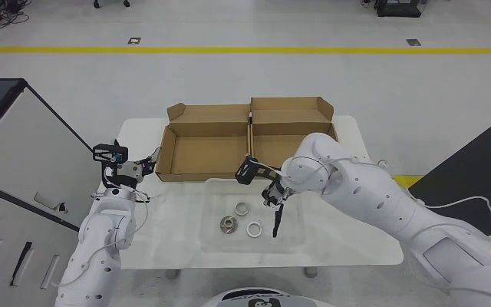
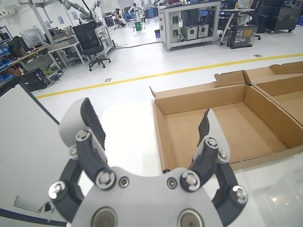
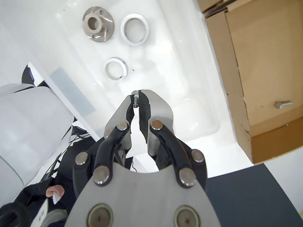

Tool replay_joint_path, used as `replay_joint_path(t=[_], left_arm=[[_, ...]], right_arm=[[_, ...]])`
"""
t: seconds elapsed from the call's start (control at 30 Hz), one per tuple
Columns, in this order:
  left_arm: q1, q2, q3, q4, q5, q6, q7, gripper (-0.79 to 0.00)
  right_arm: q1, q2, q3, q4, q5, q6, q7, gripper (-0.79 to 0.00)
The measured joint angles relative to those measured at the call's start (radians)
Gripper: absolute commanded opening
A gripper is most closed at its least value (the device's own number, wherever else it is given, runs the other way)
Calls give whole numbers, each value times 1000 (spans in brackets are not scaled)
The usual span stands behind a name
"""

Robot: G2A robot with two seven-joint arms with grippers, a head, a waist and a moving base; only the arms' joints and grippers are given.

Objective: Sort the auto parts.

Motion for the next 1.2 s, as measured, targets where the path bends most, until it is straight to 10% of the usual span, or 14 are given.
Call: replay_joint_path(t=[0.33, 0.77, 1.2], left_arm=[[0, 0, 0, 0, 0, 0, 0, 0], [0, 0, 0, 0, 0, 0, 0, 0], [0, 0, 0, 0, 0, 0, 0, 0]], right_arm=[[-19, 8, 49, 31, 40, 10, -57, -785], [-197, 91, 464, 205, 741, -233, -68, -785], [-125, 60, 462, 227, 1323, -289, -35, -785]])
